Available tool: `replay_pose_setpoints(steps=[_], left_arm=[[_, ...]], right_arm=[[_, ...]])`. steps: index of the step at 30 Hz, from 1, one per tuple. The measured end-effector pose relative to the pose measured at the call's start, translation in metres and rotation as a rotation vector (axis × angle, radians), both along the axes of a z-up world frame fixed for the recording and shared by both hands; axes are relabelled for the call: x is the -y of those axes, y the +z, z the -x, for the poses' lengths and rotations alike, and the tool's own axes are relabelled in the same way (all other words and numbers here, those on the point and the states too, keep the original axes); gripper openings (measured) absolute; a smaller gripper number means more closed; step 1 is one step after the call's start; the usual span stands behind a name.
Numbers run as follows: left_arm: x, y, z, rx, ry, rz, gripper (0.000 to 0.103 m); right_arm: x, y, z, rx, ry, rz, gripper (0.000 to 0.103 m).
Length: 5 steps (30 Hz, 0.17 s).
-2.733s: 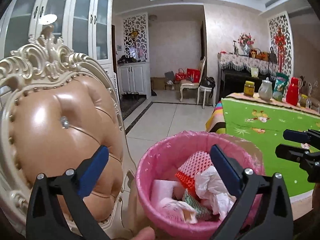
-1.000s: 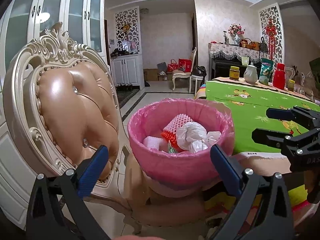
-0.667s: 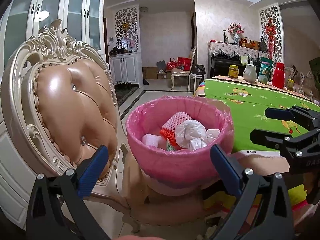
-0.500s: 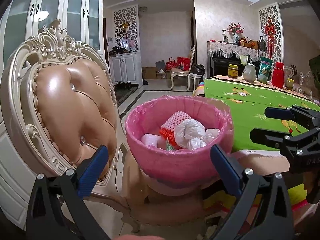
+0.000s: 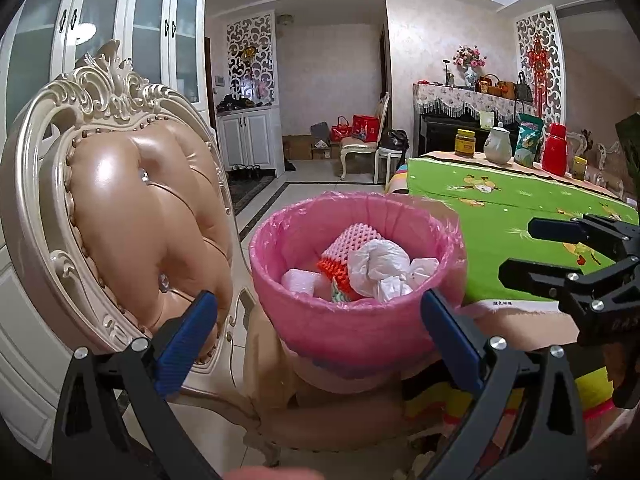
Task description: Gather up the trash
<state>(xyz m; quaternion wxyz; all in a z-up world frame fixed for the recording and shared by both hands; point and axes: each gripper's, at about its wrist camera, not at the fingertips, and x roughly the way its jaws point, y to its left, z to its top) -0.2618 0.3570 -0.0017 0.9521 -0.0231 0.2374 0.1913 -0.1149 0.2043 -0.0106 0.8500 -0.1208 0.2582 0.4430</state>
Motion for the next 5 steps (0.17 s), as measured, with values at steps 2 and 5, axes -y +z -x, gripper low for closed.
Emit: replay_pose_setpoints(steps=[2,5], left_arm=[[0.0004,0.0002,0.0001,0.001,0.004,-0.002,0.098],[-0.0009,0.0007,0.0007,0.004,0.011,0.004,0.098]], right_arm=[[-0.0001,0.0,0.0003,0.001,-0.001,0.0,0.085],[0.0001,-0.0001,0.0003,-0.002,0.0,-0.001,0.085]])
